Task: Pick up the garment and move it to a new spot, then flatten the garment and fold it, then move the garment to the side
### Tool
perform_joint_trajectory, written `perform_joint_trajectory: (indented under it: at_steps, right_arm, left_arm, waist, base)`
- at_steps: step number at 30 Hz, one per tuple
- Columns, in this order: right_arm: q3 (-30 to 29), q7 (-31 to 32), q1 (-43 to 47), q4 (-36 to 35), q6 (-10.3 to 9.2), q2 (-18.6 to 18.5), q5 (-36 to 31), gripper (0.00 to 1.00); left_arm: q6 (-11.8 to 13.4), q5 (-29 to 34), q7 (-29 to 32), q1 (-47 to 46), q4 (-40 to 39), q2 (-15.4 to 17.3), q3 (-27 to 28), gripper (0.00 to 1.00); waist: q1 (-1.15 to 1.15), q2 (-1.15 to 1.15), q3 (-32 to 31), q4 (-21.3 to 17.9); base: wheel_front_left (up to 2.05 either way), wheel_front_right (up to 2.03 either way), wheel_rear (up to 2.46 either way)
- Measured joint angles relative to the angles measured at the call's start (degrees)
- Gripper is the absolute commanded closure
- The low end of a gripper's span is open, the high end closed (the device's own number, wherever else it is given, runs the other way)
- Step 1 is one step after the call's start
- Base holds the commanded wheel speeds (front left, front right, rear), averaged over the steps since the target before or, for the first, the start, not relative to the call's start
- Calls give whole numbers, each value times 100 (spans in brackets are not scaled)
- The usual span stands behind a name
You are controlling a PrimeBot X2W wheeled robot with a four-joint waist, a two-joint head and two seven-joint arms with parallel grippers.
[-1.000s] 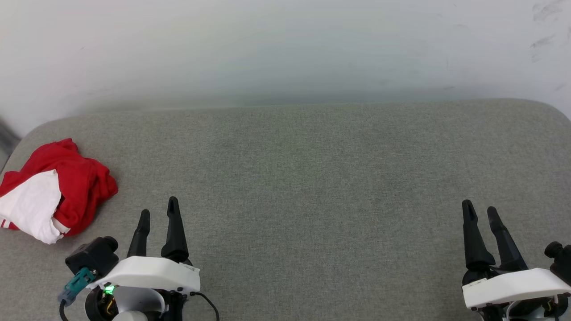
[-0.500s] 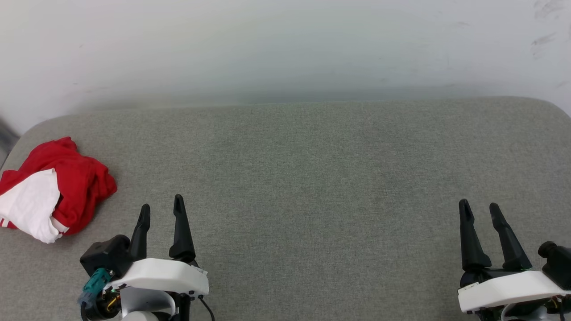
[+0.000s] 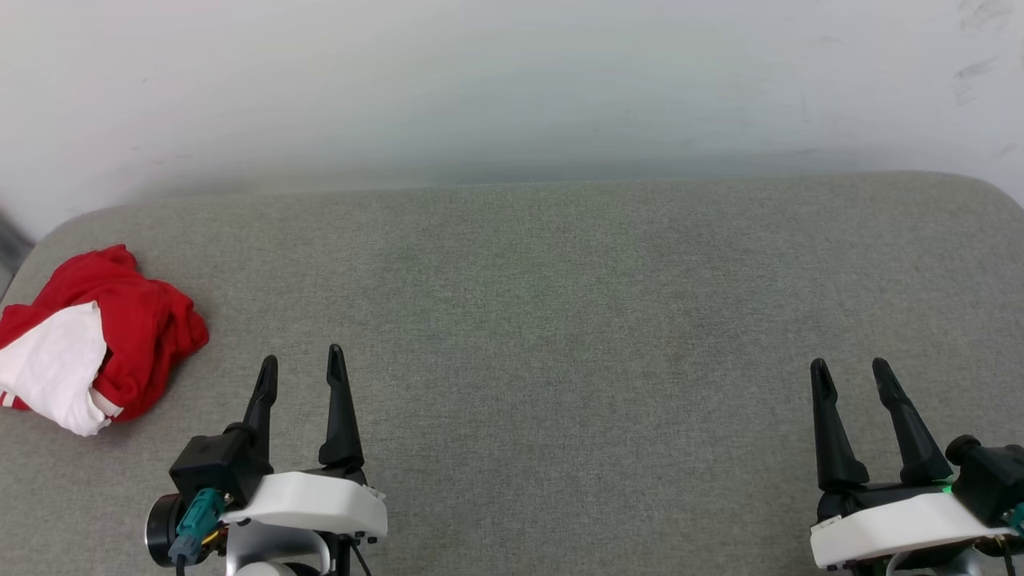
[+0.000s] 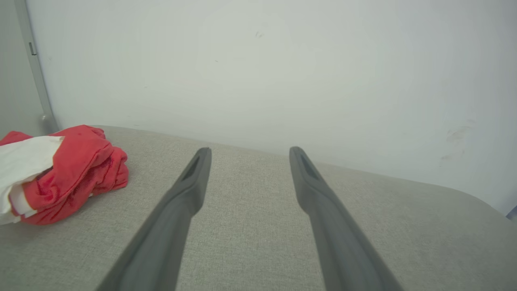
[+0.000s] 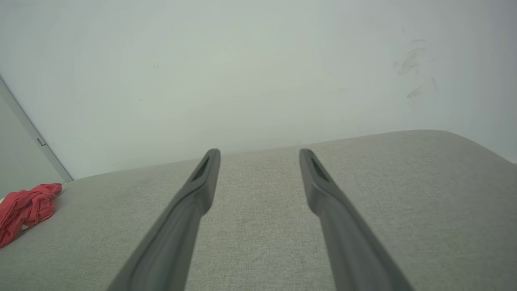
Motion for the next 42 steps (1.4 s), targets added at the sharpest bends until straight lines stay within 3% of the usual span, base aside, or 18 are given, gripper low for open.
perform_joint_trajectory:
  at_steps: [20, 36, 42]
  right_arm:
    - [-34, -233, 101, -194, 0, -1, -690, 0]
    - [-19, -388, 156, -218, 1, -1, -779, 0]
    - [-10, -400, 163, -163, 1, -2, -646, 0]
  left_arm:
    - [-346, 806, -234, 105, -49, -100, 96, 0]
    - [-487, 1369, -389, 145, -53, -147, 229, 0]
    - [-482, 1311, -402, 146, -27, -148, 219, 0]
  waist:
    - [0, 0, 48, -25]
    - [0, 0, 129, -14]
    - [0, 0, 142, 2]
  base:
    - [0, 0, 0]
    - [0, 0, 0]
    - [0, 0, 0]
